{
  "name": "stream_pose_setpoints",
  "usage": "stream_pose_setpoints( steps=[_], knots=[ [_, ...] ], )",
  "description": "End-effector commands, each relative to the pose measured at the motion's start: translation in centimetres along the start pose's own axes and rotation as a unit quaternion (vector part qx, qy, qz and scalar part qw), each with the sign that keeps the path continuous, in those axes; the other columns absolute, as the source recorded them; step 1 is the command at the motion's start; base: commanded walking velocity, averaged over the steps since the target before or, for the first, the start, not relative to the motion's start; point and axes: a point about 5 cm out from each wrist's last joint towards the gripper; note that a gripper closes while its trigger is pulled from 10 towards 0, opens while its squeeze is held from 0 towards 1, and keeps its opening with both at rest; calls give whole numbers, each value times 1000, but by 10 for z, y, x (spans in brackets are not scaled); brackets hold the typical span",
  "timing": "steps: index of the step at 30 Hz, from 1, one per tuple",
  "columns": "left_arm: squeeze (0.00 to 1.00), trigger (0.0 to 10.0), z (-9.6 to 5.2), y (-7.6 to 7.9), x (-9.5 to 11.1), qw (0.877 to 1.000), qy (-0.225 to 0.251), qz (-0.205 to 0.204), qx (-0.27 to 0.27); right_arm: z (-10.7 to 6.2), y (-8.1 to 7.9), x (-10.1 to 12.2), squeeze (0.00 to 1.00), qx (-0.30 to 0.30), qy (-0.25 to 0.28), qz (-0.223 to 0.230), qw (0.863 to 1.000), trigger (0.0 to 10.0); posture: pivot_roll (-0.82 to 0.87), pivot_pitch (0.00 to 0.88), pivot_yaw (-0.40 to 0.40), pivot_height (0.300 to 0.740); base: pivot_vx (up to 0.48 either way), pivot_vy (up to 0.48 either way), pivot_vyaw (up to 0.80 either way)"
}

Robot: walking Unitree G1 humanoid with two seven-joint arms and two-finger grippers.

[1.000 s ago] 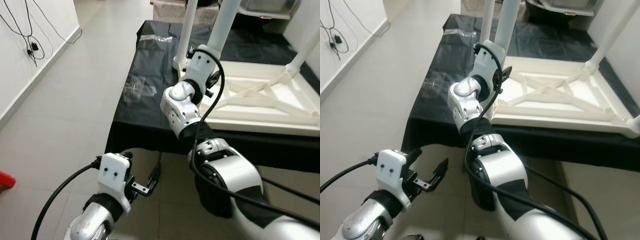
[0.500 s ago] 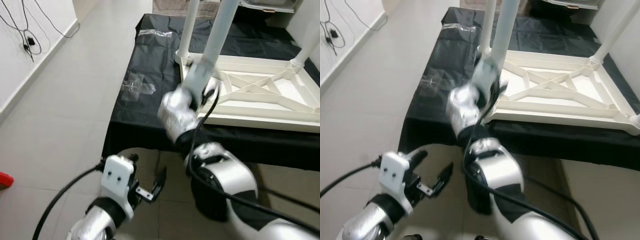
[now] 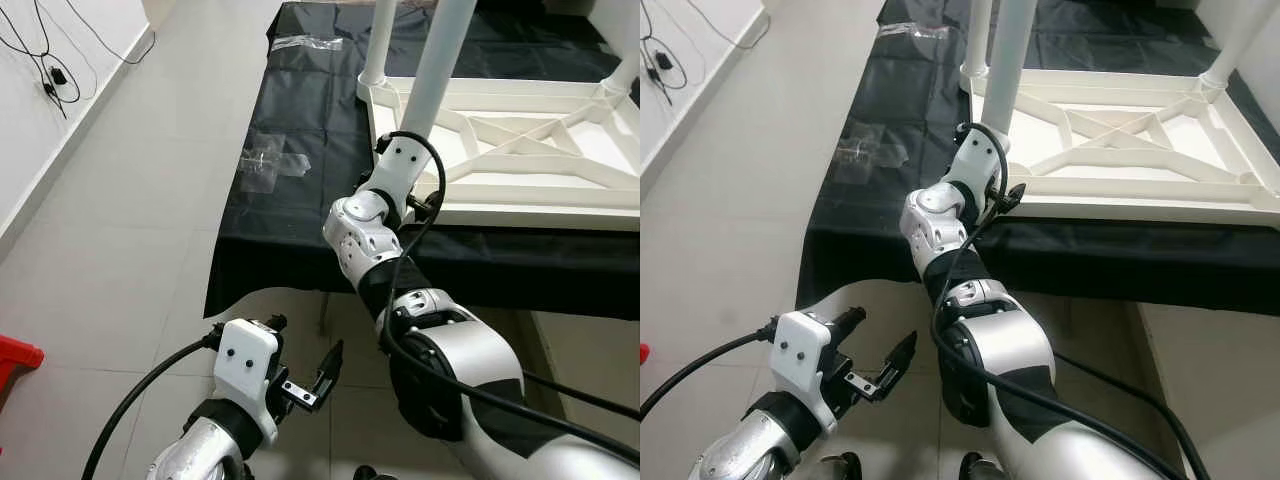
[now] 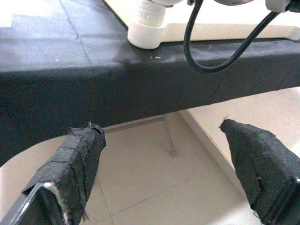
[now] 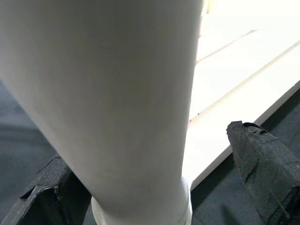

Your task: Building children table

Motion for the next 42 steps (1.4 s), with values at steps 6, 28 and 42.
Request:
stream_pose_setpoints(
  steps=[6,28,42],
  knots=[
    [0,10000,1,-1,-8,1000,-14,3,0,-4,2,-5,0,17,-18,18,1000,10000,146,184,-38,740,0,0,0],
    [0,10000,11,-17,-13,999,-6,23,24,-39,62,-42,0,216,-72,-55,972,10000,106,135,-35,740,0,0,0],
    [0,10000,2,-37,-32,989,-36,-6,140,-71,169,-84,0,382,-71,-143,910,10000,96,70,-41,740,0,0,0]
  ],
)
Point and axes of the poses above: a point about 5 cm out from each wrist's last joint towards the gripper, its own z axis pointing out of the wrist towards the gripper, its own x axis along the axis of the wrist's last joint, y = z × x, and after that the axes turned 2 degrees about z, right-handed
